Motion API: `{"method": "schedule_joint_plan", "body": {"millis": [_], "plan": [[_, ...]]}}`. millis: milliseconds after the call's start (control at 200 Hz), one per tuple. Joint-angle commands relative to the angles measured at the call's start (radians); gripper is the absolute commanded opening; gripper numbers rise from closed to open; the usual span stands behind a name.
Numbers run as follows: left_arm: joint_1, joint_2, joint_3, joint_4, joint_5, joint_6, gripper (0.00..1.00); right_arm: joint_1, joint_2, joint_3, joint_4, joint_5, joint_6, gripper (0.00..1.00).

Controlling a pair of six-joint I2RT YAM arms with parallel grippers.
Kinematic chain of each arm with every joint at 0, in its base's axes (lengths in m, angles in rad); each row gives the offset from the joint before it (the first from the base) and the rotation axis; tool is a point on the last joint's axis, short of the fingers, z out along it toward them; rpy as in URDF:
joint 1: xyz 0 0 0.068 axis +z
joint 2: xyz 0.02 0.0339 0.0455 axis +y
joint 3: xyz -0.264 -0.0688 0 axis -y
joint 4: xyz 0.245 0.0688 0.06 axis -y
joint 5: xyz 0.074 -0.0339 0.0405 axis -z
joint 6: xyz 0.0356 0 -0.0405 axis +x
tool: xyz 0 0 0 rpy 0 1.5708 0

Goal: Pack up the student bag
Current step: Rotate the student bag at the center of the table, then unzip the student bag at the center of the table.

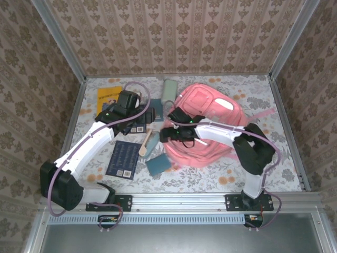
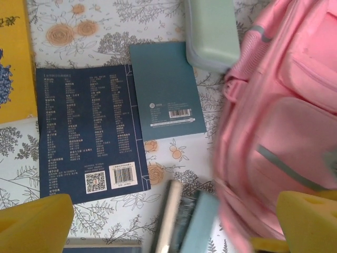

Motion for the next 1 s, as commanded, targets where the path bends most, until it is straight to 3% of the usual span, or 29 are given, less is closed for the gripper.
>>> {"method": "schedule_joint_plan", "body": {"millis": [0, 150, 335, 430, 545, 740, 860, 995], "plan": [[-0.009, -0.026, -0.003, -0.038, -0.007, -0.032, 1.0, 0.004, 0.066, 0.116, 0.016, -0.043, 0.0, 1.0], [-0.03, -0.025, -0.005, -0.039, 0.007, -0.079, 1.0, -0.018, -0.005, 0.128, -0.058, 0.018, -0.074, 1.0], [-0.077, 0.004, -0.005, -0.055, 0.022, -0.192, 0.99, -0.08, -0.228, -0.066, -0.074, 0.113, -0.108, 1.0], [-0.111, 0.032, -0.005, -0.083, 0.031, -0.276, 0.91, -0.101, -0.35, -0.176, -0.087, 0.152, -0.131, 0.99], [-0.18, 0.074, -0.002, -0.135, 0.022, -0.389, 0.81, -0.116, -0.516, -0.314, -0.097, 0.209, -0.143, 0.98], [-0.331, 0.19, 0.004, -0.218, 0.014, -0.572, 0.76, -0.13, -0.763, -0.469, -0.196, 0.309, -0.13, 0.95], [-0.437, 0.241, -0.011, -0.172, -0.029, -0.675, 0.74, -0.131, -0.877, -0.538, -0.221, 0.305, -0.097, 0.89], [-0.473, 0.33, 0.025, -0.204, -0.058, -0.807, 0.72, -0.131, -0.954, -0.583, -0.246, 0.272, -0.079, 0.84]]}}
